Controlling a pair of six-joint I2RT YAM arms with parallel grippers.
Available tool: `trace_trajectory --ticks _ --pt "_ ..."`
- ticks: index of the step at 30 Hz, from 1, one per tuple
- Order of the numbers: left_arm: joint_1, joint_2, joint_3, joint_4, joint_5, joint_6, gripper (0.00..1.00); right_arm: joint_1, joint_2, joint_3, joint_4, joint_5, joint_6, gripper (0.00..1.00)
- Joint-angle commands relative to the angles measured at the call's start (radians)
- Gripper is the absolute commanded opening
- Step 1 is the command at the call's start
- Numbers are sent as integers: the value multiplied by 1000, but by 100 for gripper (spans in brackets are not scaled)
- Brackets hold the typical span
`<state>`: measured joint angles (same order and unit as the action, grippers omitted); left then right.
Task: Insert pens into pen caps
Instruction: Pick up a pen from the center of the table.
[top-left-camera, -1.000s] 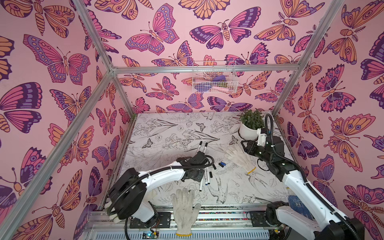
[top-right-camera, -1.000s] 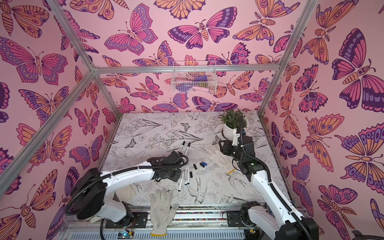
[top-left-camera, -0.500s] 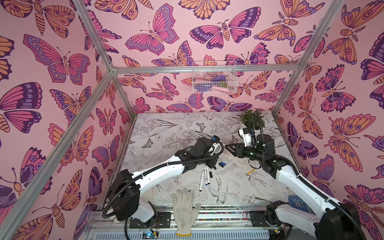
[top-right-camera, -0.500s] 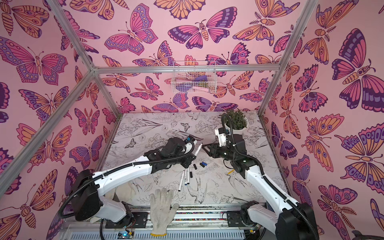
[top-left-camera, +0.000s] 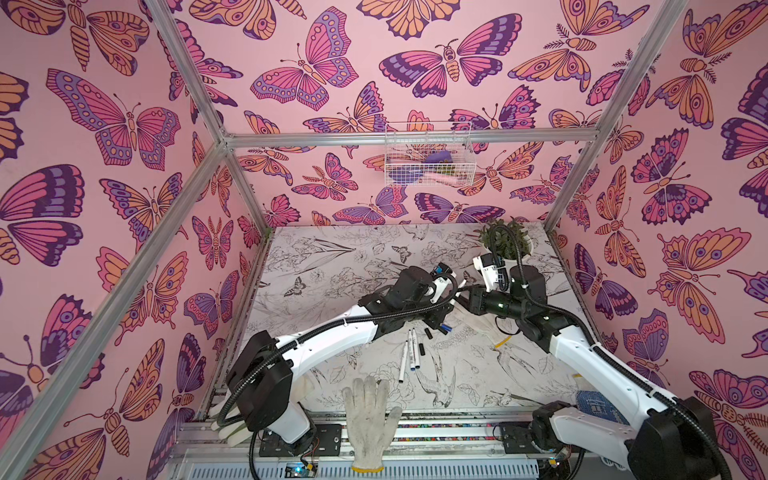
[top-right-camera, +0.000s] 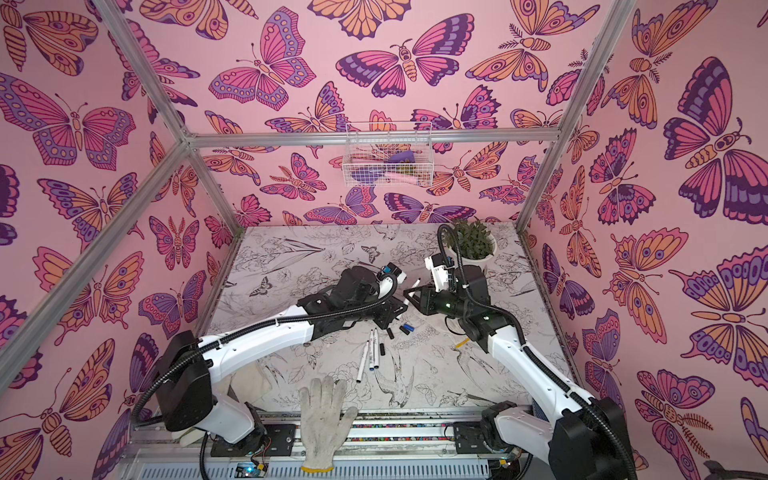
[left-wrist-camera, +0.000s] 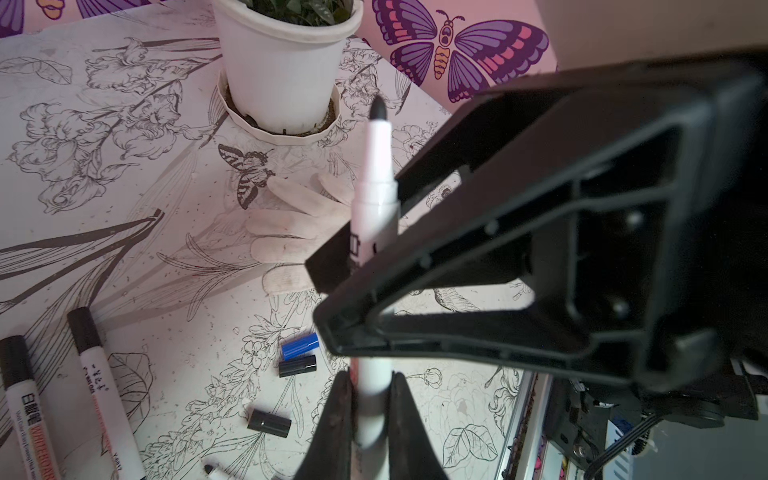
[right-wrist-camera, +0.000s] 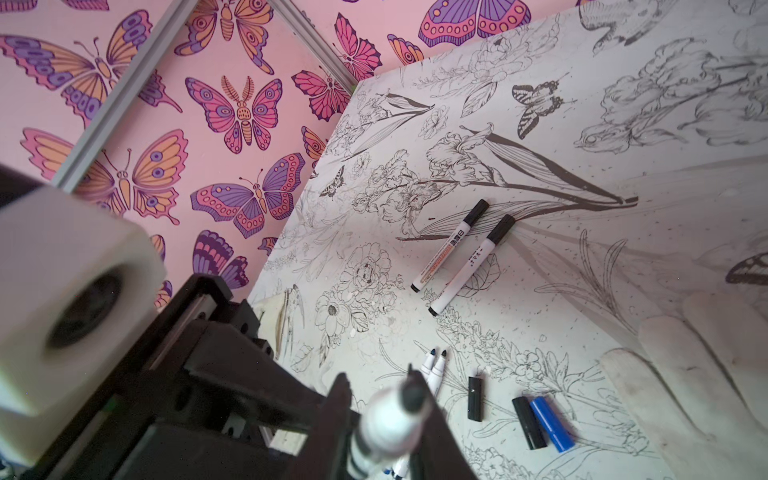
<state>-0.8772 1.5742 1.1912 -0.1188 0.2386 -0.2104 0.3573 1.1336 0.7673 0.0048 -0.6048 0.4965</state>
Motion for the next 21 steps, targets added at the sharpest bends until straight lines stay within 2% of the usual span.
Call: trace_trajectory --ticks 1,3,4,7,9,13,21 --pt "4 28 22 35 27 -16 0 10 9 29 2 3 -25 11" --pt "4 36 23 43 28 -17 0 11 4 29 -2 8 -26 3" --pt "4 41 23 47 22 -22 5 9 0 30 -4 17 -24 1" --pt "4 53 22 61 9 -21 27 6 -16 28 -12 41 -12 0" --pt "4 59 20 69 0 -20 37 3 -26 27 -10 43 -2 0" --pt "4 73 20 84 -3 -23 40 -11 -38 18 0 39 12 0" --pt "4 74 15 123 6 -28 30 -18 -37 9 4 41 18 0"
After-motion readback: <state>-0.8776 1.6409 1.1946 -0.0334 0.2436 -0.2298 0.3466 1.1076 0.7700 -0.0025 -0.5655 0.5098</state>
